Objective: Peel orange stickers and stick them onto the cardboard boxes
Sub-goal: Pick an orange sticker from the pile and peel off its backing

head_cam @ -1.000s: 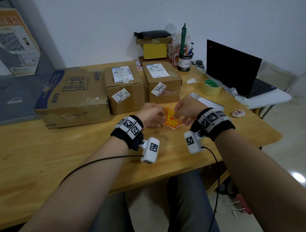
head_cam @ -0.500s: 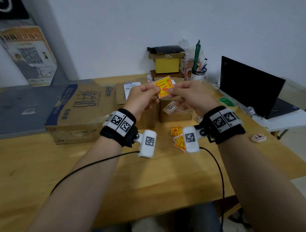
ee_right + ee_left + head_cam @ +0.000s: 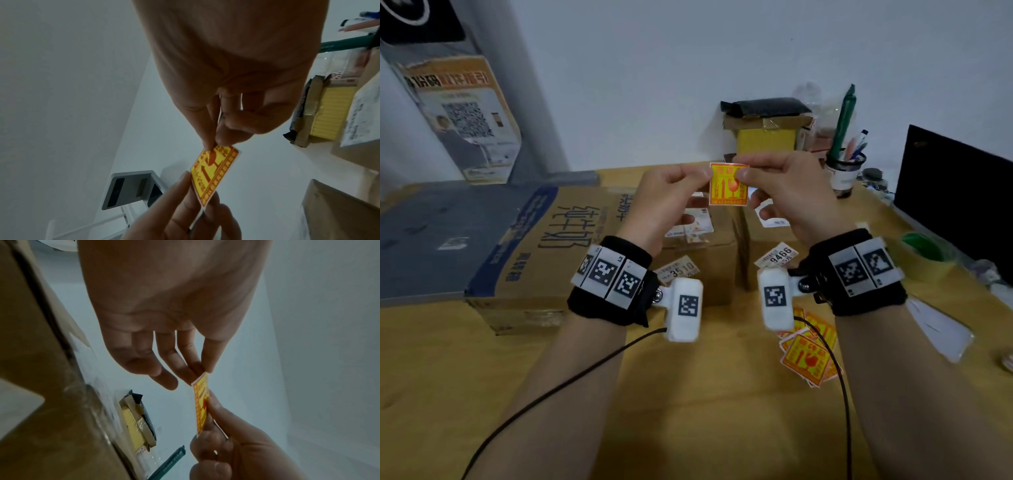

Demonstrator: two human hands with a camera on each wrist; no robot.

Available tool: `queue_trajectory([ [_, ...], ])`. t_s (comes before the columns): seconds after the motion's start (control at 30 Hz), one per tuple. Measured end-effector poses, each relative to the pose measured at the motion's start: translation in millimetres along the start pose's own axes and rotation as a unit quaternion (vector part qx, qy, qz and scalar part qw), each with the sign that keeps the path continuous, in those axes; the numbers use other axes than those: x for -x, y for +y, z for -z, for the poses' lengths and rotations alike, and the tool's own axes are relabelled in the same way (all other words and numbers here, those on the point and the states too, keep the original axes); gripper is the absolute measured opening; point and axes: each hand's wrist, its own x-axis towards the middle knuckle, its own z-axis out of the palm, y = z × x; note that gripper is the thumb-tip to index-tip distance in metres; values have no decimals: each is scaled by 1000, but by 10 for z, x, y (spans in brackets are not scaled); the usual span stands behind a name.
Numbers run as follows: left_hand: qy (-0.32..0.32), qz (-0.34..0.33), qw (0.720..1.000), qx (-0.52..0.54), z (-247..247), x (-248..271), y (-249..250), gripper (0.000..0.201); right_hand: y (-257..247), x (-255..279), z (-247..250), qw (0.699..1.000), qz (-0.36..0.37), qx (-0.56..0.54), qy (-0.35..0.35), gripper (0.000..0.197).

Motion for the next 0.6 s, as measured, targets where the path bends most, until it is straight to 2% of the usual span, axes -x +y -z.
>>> queue_trajectory([
  [0.17, 9, -10, 999, -32, 23, -65, -104, 16, 98, -36, -11, 999, 33, 11, -1, 23],
  [0.27, 19, -18, 999, -22, 3, -83, -159, 15, 109, -70, 12, 997, 50, 55, 10, 25],
  [0.37, 48, -28, 998, 9, -17, -94, -162, 13, 96, -91, -14, 989, 90, 107, 40, 15],
  [0.47, 72, -54, 996, 21, -25, -99, -131, 9, 72, -49, -93, 985, 110, 134, 26, 5],
  [0.6, 68, -60, 995, 29, -20, -105, -116, 9, 41, 17, -121, 980, 128, 153, 19, 5],
])
